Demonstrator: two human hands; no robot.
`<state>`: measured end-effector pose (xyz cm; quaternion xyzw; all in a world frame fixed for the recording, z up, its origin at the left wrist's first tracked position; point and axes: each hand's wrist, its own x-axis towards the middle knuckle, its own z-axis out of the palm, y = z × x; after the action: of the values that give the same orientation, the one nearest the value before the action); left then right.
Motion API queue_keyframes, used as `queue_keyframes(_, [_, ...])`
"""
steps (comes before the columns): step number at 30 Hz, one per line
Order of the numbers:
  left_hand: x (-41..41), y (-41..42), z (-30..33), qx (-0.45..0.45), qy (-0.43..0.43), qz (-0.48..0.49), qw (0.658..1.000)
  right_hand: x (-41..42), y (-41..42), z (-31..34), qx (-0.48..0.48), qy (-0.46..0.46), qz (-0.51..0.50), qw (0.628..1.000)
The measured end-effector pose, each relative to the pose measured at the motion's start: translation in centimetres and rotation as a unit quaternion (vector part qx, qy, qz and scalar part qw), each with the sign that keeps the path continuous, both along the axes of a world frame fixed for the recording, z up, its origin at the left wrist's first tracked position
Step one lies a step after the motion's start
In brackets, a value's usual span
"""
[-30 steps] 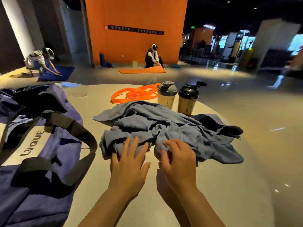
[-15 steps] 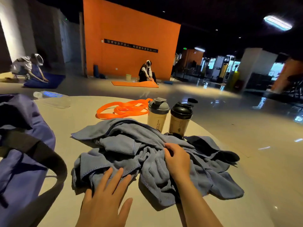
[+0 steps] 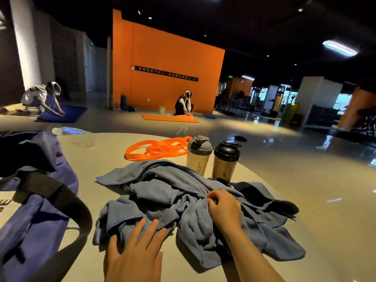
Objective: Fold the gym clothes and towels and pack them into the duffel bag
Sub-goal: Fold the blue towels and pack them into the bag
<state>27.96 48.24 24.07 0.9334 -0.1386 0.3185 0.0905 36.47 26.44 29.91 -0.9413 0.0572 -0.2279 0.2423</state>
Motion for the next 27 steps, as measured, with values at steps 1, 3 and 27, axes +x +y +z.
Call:
queue_keyframes(1, [0.0,0.0,0.3,0.001,-0.013,0.005,1.000,0.0,0.1,0.8,-0.005,-0.003,-0.006,1.000])
queue_keyframes(3, [0.1,0.0,0.3,-0.001,-0.023,0.014,1.000,-0.3,0.0,3.0,0.011,-0.053,0.002,0.999])
queue_keyframes(27, [-3.2,-0.1,2.0,0.042,0.042,-0.132,0.989,-20.9,1.1,-4.3,-0.158,-0.095,0.125,0.975])
